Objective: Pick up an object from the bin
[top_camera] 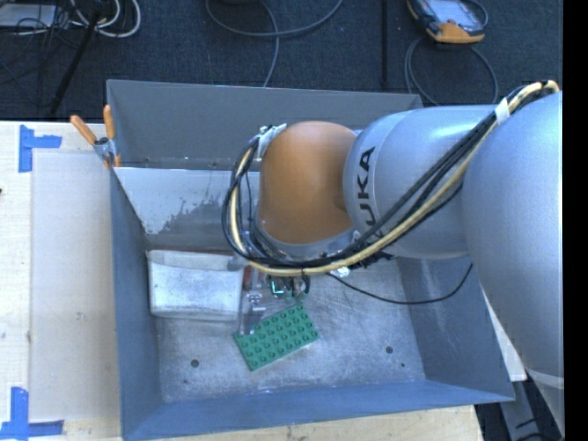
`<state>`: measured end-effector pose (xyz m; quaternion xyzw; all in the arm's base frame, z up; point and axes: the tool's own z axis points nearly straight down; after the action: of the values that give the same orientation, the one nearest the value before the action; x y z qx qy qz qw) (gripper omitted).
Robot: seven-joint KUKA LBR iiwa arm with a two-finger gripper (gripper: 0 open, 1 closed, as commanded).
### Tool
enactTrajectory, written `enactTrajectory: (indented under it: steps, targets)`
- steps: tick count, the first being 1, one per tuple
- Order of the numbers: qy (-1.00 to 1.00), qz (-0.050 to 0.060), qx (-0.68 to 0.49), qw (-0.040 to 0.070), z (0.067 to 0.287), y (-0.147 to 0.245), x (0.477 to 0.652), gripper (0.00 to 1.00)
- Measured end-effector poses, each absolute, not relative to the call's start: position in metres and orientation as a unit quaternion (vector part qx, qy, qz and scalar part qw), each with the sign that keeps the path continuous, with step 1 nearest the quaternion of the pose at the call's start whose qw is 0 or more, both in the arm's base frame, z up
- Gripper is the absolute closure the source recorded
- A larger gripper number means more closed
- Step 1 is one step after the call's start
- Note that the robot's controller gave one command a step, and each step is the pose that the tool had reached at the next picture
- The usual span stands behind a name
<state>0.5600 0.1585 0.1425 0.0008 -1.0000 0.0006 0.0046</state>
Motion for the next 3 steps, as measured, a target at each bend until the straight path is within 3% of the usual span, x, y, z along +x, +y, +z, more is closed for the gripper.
enactTrajectory:
  steps: [1, 2, 3]
  targets:
    - [-0.997, 0.0, 0.083, 0.0, 0.103, 0.106, 0.569, 0.0]
    - [-0.997, 0.0, 0.082, 0.0, 0.103, 0.106, 0.569, 1.0]
    - [-0.985, 0.0, 0.174, -0.005, 0.332, 0.114, 0.586, 1.0]
